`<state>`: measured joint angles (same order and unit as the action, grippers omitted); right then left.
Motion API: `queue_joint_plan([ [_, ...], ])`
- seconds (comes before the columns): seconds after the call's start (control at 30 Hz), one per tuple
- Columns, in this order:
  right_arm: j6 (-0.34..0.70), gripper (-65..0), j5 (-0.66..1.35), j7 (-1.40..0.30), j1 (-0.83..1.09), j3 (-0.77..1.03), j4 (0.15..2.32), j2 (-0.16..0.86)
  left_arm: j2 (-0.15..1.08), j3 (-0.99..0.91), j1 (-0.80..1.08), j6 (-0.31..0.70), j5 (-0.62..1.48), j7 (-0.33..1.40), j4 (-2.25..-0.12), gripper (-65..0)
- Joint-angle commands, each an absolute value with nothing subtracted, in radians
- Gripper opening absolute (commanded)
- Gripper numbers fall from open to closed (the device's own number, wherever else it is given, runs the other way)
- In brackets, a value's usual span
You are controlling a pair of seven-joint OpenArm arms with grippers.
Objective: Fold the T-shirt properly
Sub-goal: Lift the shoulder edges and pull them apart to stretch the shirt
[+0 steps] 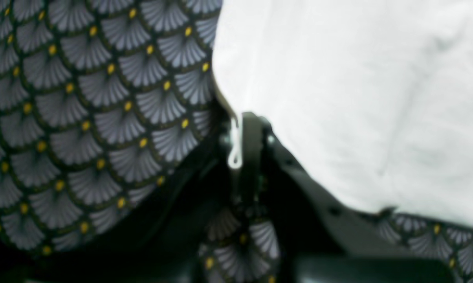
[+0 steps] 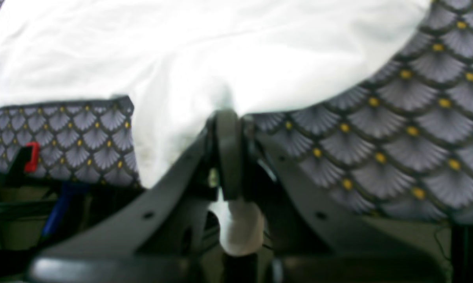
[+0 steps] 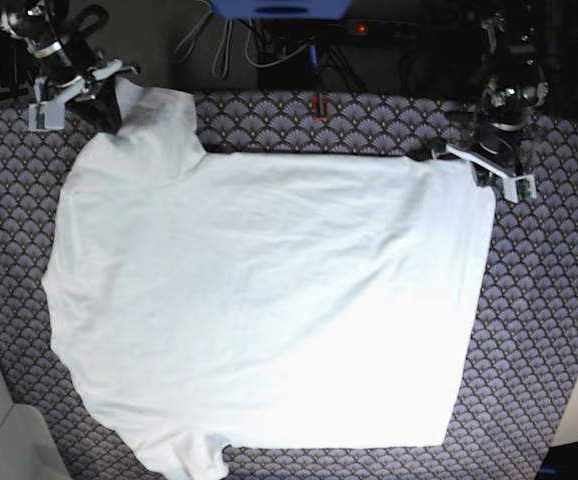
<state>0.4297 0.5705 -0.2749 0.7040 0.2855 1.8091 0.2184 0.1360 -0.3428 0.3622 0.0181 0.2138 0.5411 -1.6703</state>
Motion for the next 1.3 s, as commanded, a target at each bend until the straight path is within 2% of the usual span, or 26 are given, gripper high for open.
queue_joint_plan([
  [0.0, 0.440, -65.0, 0.584, -0.248, 0.719, 0.294, 1.842, 0.226, 0.142, -0.349, 0.361, 0.013, 0.213, 0.527, -1.687, -64.4],
  [0.2, 0.440, -65.0, 0.584, -0.246, 0.745, 0.294, 1.870, 0.226, 0.150, -0.406, 0.377, 0.013, 0.213, 0.527, -1.687, -64.4],
  [0.6, 0.443, -65.0, 0.584, -0.246, 0.753, 0.328, 1.871, 0.226, 0.153, -0.404, 0.394, 0.013, 0.213, 0.564, -1.689, -64.4],
  [0.8, 0.590, -65.0, 0.582, -0.208, 0.783, 0.372, 1.865, 0.199, 0.151, -0.404, 0.414, 0.013, 0.213, 0.618, -1.701, -64.4],
  [1.1, 0.599, -65.0, 0.582, -0.156, 0.826, 0.390, 1.863, 0.185, 0.157, -0.404, 0.486, 0.013, 0.203, 0.624, -1.848, -64.4],
  [1.27, 0.599, -65.0, 0.581, -0.139, 0.862, 0.392, 1.873, 0.206, 0.183, -0.404, 0.501, 0.013, 0.209, 0.714, -1.919, -64.4],
])
